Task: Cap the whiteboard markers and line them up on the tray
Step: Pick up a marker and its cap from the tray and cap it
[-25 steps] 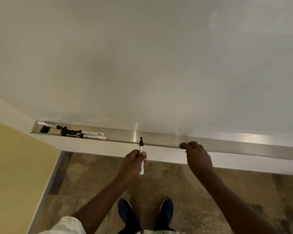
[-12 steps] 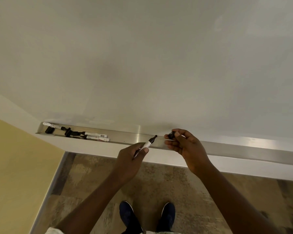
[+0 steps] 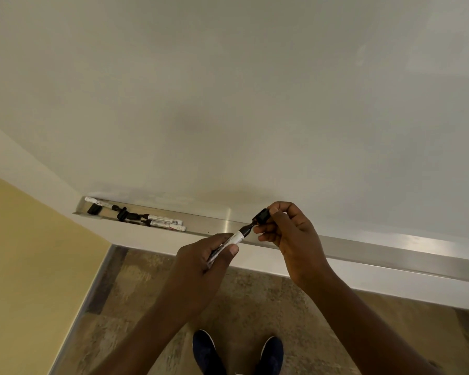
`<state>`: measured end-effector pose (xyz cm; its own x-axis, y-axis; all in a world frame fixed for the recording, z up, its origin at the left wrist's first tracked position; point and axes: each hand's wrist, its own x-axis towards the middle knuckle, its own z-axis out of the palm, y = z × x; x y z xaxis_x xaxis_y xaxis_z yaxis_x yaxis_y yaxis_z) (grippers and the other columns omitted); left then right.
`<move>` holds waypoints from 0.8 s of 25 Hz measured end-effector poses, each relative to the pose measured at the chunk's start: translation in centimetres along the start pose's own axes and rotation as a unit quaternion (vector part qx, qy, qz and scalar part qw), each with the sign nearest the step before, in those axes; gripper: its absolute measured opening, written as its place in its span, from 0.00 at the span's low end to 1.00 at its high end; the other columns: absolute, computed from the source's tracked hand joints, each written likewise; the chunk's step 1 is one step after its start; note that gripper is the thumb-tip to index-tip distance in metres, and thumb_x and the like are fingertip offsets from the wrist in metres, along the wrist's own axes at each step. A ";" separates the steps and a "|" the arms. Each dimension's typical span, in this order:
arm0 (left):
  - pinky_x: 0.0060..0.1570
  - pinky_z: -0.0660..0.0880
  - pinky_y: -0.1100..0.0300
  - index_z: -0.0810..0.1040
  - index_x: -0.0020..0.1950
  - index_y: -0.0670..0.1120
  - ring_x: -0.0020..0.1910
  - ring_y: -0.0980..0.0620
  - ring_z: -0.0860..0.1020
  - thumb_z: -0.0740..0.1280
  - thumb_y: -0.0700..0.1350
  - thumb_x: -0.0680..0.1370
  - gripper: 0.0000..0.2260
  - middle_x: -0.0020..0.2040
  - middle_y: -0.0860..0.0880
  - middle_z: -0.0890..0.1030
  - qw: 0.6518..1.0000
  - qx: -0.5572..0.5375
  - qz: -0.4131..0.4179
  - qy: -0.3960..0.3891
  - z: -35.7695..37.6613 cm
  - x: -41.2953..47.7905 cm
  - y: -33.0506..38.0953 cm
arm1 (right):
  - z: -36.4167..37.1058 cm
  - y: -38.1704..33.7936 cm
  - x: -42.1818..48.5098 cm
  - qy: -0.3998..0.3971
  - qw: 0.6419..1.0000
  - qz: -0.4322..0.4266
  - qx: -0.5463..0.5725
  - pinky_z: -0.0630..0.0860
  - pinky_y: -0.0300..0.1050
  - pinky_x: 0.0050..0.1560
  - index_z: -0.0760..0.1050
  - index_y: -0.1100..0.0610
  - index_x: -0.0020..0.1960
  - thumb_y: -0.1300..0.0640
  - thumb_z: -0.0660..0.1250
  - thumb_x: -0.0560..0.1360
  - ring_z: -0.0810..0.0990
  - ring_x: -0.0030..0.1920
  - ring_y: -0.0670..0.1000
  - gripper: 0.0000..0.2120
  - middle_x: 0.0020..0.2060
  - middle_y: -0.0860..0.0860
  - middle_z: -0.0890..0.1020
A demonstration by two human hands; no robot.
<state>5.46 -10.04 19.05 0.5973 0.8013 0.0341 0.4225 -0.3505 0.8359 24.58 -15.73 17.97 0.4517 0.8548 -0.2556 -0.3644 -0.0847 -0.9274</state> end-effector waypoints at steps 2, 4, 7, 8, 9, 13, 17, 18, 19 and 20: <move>0.36 0.75 0.59 0.81 0.57 0.53 0.37 0.50 0.79 0.59 0.60 0.79 0.17 0.36 0.46 0.82 1.000 0.003 0.005 0.004 -0.2 -0.2 0.2 | 0.5 0.0 0.0 -0.001 1.000 0.004 -0.004 0.81 0.43 0.40 0.76 0.59 0.52 0.61 0.57 0.83 0.84 0.42 0.54 0.09 0.45 0.58 0.86; 0.35 0.75 0.61 0.82 0.56 0.50 0.36 0.51 0.79 0.58 0.60 0.79 0.19 0.35 0.46 0.81 1.000 0.009 0.005 0.008 -0.3 -0.4 0.4 | 0.8 0.1 -0.2 -0.008 1.000 0.003 -0.014 0.81 0.42 0.41 0.77 0.58 0.51 0.61 0.57 0.83 0.85 0.42 0.54 0.09 0.45 0.58 0.87; 0.33 0.72 0.67 0.82 0.53 0.49 0.36 0.51 0.77 0.59 0.58 0.79 0.17 0.31 0.49 0.78 1.000 0.016 0.008 0.025 -0.6 -0.7 0.7 | 1.3 0.1 -0.5 -0.026 0.999 -0.008 -0.033 0.81 0.41 0.41 0.76 0.58 0.52 0.60 0.58 0.83 0.85 0.43 0.54 0.09 0.45 0.56 0.87; 0.34 0.71 0.68 0.82 0.53 0.49 0.37 0.51 0.77 0.59 0.57 0.79 0.16 0.31 0.50 0.77 0.999 0.019 0.009 0.030 -0.7 -0.8 0.8 | 1.5 0.2 -0.6 -0.032 0.998 -0.016 -0.043 0.81 0.41 0.41 0.76 0.58 0.52 0.60 0.58 0.83 0.86 0.42 0.53 0.08 0.44 0.56 0.87; 0.34 0.71 0.69 0.82 0.54 0.50 0.38 0.51 0.77 0.60 0.57 0.79 0.15 0.31 0.51 0.77 0.999 0.022 0.010 0.032 -0.9 -1.0 0.9 | 1.7 0.1 -0.8 -0.038 0.997 -0.027 -0.058 0.81 0.41 0.40 0.76 0.58 0.53 0.60 0.58 0.83 0.86 0.42 0.52 0.08 0.44 0.55 0.87; 0.34 0.71 0.70 0.82 0.54 0.52 0.36 0.55 0.77 0.60 0.58 0.80 0.15 0.30 0.53 0.76 0.999 0.016 -0.011 0.035 -1.4 -1.4 1.4 | 1.6 -0.1 -1.1 -0.057 0.973 -0.116 -0.192 0.81 0.42 0.38 0.80 0.55 0.55 0.59 0.59 0.83 0.85 0.40 0.52 0.10 0.41 0.52 0.86; 0.31 0.71 0.68 0.82 0.54 0.57 0.32 0.57 0.77 0.63 0.56 0.78 0.10 0.33 0.56 0.80 0.997 -0.040 -0.061 -0.024 -2.1 -1.5 2.0 | 1.6 -1.0 -1.0 -0.071 0.952 -0.139 -0.262 0.72 0.39 0.32 0.77 0.55 0.44 0.53 0.58 0.84 0.76 0.31 0.47 0.14 0.31 0.50 0.79; 0.31 0.70 0.70 0.82 0.55 0.56 0.31 0.60 0.76 0.65 0.53 0.79 0.09 0.32 0.60 0.80 0.996 -0.054 -0.063 -0.042 -2.3 -1.6 2.2 | 1.8 -1.4 -1.0 -0.079 0.956 -0.129 -0.253 0.70 0.39 0.32 0.76 0.55 0.41 0.50 0.58 0.83 0.72 0.30 0.47 0.16 0.29 0.49 0.76; 0.32 0.69 0.73 0.83 0.55 0.55 0.31 0.62 0.75 0.66 0.51 0.79 0.08 0.32 0.63 0.79 0.995 -0.061 -0.059 -0.057 -2.5 -1.6 2.6 | 2.0 -1.8 -1.0 -0.095 0.959 -0.116 -0.242 0.68 0.39 0.32 0.74 0.56 0.38 0.49 0.57 0.82 0.70 0.29 0.47 0.18 0.28 0.49 0.73; 0.34 0.69 0.74 0.83 0.55 0.54 0.33 0.64 0.76 0.66 0.50 0.79 0.08 0.32 0.65 0.79 0.994 -0.063 -0.051 -0.069 -2.8 -1.6 3.0 | 2.2 -2.2 -1.0 -0.121 0.959 -0.101 -0.236 0.66 0.40 0.32 0.73 0.57 0.36 0.48 0.56 0.82 0.68 0.29 0.47 0.19 0.28 0.50 0.72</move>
<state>3.88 -11.02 23.03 0.6477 0.7521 -0.1220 0.4012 -0.2005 0.8938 23.11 -15.30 20.93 0.2503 0.9674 -0.0394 0.1465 -0.0781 -0.9861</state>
